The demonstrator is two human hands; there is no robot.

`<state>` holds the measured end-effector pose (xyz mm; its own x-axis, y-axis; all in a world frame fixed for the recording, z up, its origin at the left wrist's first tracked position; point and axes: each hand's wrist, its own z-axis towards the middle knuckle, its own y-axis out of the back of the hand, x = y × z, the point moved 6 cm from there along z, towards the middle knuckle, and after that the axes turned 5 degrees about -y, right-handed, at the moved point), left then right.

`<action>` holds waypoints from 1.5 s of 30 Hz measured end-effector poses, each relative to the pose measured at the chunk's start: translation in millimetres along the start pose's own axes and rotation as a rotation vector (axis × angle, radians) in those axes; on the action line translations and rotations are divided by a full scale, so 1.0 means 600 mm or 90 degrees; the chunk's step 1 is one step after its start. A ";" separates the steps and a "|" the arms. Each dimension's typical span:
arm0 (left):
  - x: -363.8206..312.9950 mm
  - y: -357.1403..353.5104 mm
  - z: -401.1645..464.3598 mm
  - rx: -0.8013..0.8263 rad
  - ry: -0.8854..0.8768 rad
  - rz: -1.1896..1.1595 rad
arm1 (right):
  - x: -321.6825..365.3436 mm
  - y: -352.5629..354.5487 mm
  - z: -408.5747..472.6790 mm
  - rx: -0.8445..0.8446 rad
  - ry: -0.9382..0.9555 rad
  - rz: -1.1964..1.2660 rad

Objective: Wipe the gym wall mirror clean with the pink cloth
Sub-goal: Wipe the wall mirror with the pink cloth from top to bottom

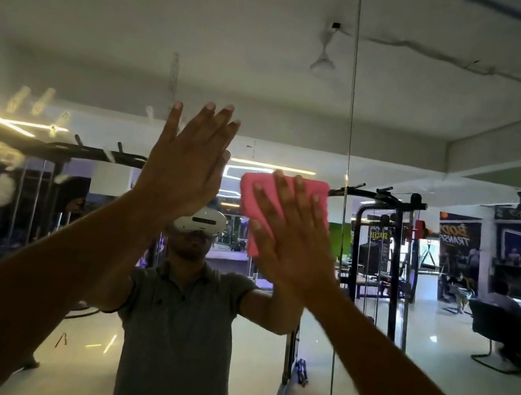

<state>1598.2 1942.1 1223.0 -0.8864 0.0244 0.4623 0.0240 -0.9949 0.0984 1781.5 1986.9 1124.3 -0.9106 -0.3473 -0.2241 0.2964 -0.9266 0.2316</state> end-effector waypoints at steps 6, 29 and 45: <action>-0.022 -0.022 0.004 0.022 0.017 0.013 | -0.093 0.024 0.116 -0.054 -0.180 0.017; 0.111 0.065 -0.097 0.063 0.066 -0.001 | 0.065 0.005 0.161 -0.073 -0.111 0.051; 0.207 0.035 -0.141 0.075 0.005 -0.015 | 0.224 -0.005 0.142 -0.042 -0.134 0.037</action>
<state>1449.7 1915.8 1208.0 -0.8909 0.0463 0.4518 0.0572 -0.9754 0.2128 1633.8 1955.2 1174.2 -0.9293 -0.3693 -0.0086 0.3623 -0.9157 0.1738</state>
